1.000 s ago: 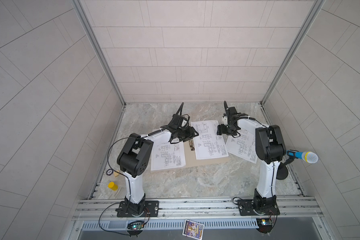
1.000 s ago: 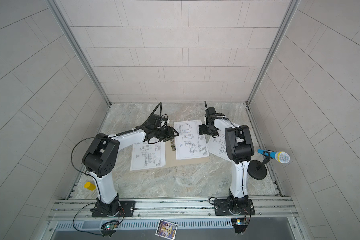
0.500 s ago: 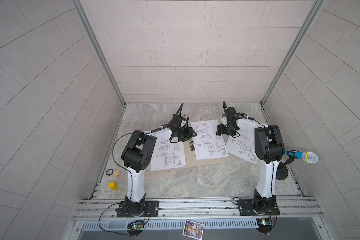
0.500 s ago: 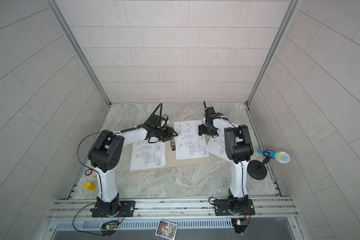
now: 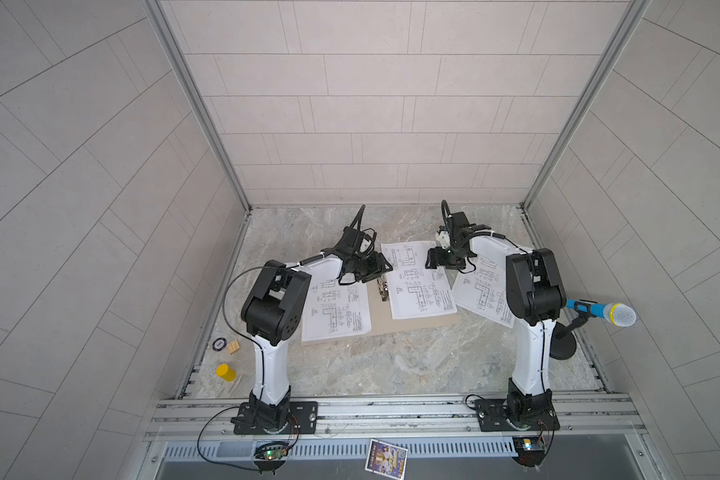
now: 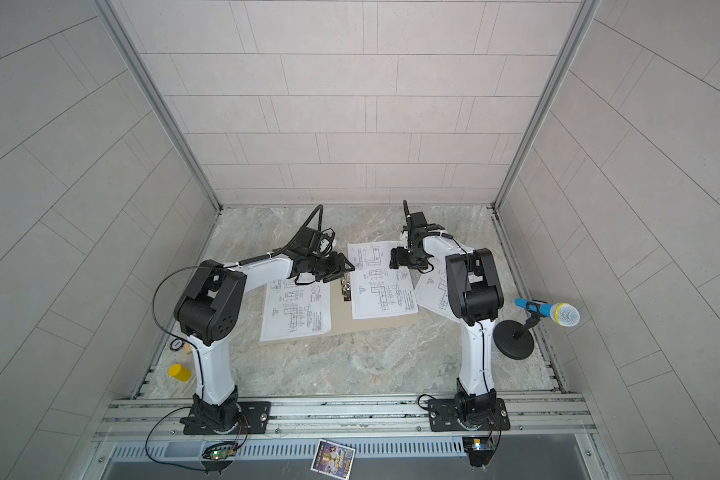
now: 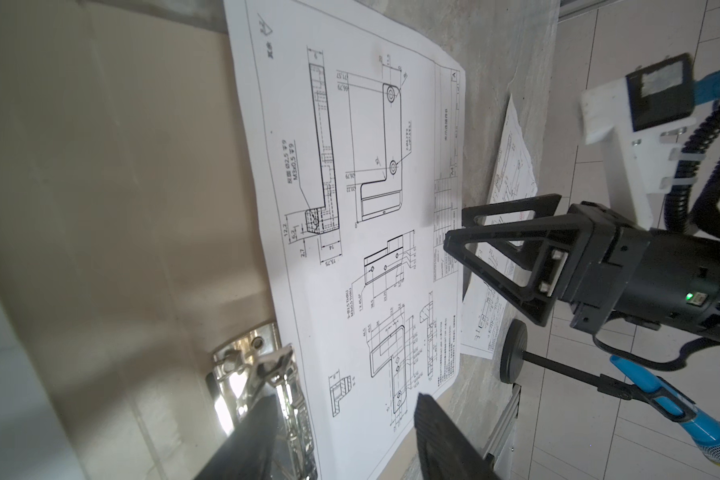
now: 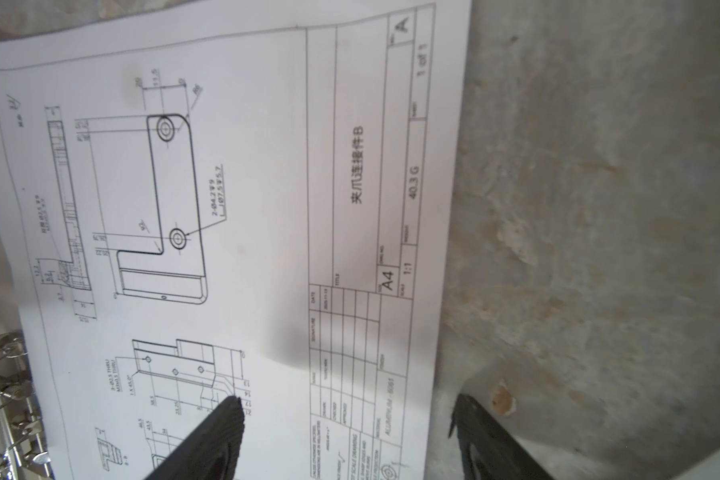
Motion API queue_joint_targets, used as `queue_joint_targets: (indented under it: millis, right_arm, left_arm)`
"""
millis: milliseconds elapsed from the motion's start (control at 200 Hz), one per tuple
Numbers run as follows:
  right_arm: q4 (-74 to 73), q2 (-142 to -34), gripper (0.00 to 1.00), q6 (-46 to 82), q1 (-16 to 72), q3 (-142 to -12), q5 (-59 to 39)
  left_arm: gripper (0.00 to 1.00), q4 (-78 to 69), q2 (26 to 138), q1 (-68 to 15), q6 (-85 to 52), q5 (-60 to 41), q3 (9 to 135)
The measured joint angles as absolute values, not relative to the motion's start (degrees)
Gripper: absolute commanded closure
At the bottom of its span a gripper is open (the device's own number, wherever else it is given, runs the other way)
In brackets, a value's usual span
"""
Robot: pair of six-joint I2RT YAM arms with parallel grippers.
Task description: Put the files into the folder
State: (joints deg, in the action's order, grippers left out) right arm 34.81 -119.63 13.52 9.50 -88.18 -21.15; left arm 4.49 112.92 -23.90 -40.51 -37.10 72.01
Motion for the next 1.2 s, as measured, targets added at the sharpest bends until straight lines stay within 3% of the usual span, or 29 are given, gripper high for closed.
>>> queue_joint_targets:
  millis: [1026, 1201]
  right_arm:
    - [34.1, -119.2, 0.21, 11.6, 10.3, -86.9, -26.5]
    - [34.0, -116.4, 0.17, 12.1, 10.1, -84.0, -25.0]
  left_arm:
    - [0.4, 4.6, 111.5, -23.6, -40.4, -36.6, 71.7]
    - [0.4, 5.1, 109.6, -23.6, -40.1, -35.6, 71.6]
